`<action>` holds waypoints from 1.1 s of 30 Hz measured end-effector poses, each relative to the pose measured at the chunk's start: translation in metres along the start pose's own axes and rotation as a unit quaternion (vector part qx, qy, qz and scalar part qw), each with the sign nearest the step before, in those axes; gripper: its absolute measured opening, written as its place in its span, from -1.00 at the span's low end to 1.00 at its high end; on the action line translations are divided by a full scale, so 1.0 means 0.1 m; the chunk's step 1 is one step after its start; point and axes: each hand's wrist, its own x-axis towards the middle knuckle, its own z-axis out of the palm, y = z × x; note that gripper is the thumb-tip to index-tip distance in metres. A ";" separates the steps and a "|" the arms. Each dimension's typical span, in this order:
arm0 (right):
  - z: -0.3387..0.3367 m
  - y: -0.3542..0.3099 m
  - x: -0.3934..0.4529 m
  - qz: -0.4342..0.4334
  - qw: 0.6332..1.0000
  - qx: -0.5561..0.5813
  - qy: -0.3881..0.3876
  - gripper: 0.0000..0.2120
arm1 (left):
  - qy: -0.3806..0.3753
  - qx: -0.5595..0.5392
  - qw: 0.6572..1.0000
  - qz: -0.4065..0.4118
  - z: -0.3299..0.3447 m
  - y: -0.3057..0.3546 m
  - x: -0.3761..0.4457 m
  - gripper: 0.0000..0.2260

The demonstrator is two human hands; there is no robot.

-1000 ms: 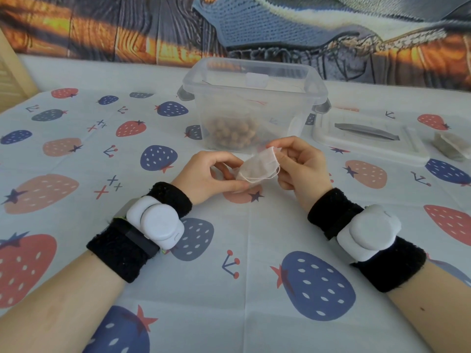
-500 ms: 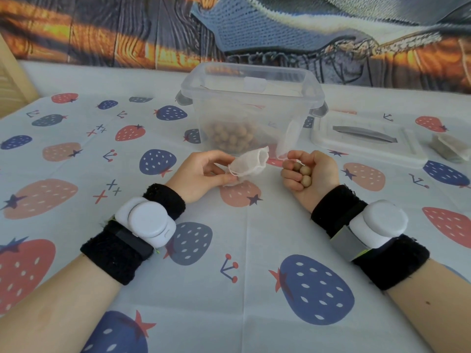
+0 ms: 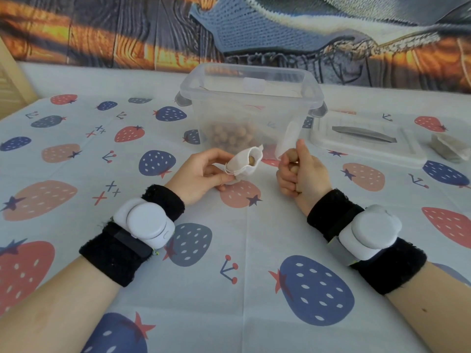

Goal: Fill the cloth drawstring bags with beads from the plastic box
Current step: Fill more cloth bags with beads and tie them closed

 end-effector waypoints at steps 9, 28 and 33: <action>0.06 0.02 -0.12 -0.202 0.971 -0.102 -0.074 -0.89 | -0.001 0.016 1.000 -0.005 0.01 -0.01 0.01 -0.79; 0.07 0.13 -0.07 -0.266 0.938 -0.184 -0.127 -0.81 | -0.029 0.019 0.999 -0.003 0.02 0.00 0.00 -0.78; 0.04 0.12 -0.08 -0.315 0.897 -0.299 -0.082 -0.86 | -0.032 0.003 0.999 -0.018 0.02 0.01 0.01 -0.82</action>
